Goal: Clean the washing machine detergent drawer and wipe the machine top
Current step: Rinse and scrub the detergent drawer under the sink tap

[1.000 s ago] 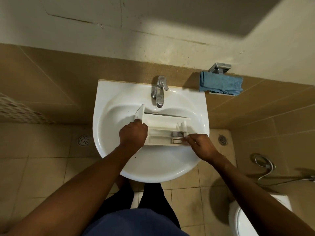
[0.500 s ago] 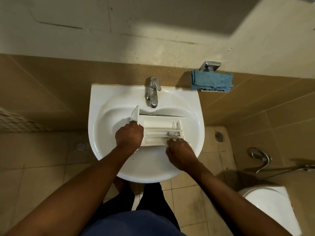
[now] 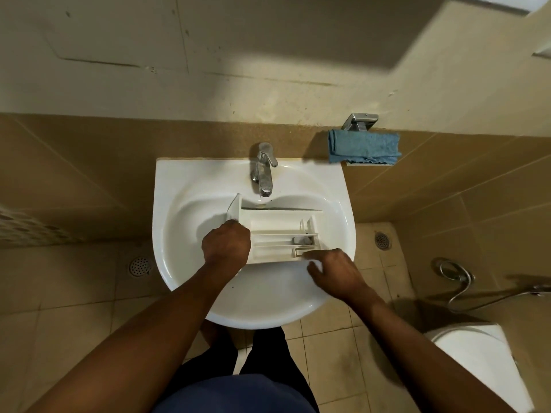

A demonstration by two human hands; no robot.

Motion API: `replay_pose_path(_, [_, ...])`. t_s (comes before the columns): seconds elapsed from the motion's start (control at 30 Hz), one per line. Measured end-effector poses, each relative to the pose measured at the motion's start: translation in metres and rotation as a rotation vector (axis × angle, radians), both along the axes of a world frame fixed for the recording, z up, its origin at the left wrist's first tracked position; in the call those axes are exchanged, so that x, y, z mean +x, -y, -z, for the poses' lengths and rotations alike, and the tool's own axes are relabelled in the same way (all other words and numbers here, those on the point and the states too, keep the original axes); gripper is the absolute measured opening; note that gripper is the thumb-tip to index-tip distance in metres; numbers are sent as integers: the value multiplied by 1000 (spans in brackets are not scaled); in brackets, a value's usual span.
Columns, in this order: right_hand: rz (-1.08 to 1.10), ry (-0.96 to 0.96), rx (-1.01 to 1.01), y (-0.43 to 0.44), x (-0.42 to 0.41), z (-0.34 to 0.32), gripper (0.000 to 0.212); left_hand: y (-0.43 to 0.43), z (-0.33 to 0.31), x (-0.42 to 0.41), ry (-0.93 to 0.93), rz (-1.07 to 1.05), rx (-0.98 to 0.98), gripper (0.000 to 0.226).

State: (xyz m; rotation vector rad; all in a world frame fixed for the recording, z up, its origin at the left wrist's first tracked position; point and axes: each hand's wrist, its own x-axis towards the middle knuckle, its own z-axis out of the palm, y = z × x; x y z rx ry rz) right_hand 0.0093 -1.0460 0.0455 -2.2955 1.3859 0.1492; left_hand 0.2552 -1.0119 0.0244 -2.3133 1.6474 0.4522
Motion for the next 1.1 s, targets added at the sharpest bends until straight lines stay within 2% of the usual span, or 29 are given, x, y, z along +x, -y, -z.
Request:
replay_pose_path(0.07, [22, -86, -11, 14, -18, -4, 33, -1, -2, -1, 1, 1, 0, 23])
replay_pose_path(0.2, [-45, -152, -10, 9, 8, 3, 20, -2, -2, -1, 5, 9, -24, 22])
replay_pose_path(0.4, [11, -133, 29, 22, -22, -7, 37, -2, -1, 0, 4, 0, -39, 23])
replay_pose_path(0.5, [-68, -165, -16, 18, -7, 0, 29, -3, -1, 0, 9, 34, -33, 23])
replay_pose_path(0.63, [-145, -37, -28, 2, 31, 6, 24, -3, -1, 1, 11, 69, -12, 25])
replay_pose_path(0.8, [-139, -165, -106, 23, -2, 9, 30, -2, -4, 1, 26, 57, -23, 24])
replay_pose_path(0.87, [-152, -151, -130, 27, 0, 13, 29, -3, -5, 0, 29, 66, 4, 22])
replay_pose_path(0.97, [-206, -21, -133, 14, 27, 20, 32, -3, -7, 1, 62, 87, 8, 17])
replay_pose_path(1.03, [-237, 45, -142, 7, 29, 24, 42, -3, -5, 1, 67, 108, 20, 22])
replay_pose_path(1.1, [-222, 78, -180, 7, 9, 22, 42, -3, -3, 1, 58, 114, 1, 25])
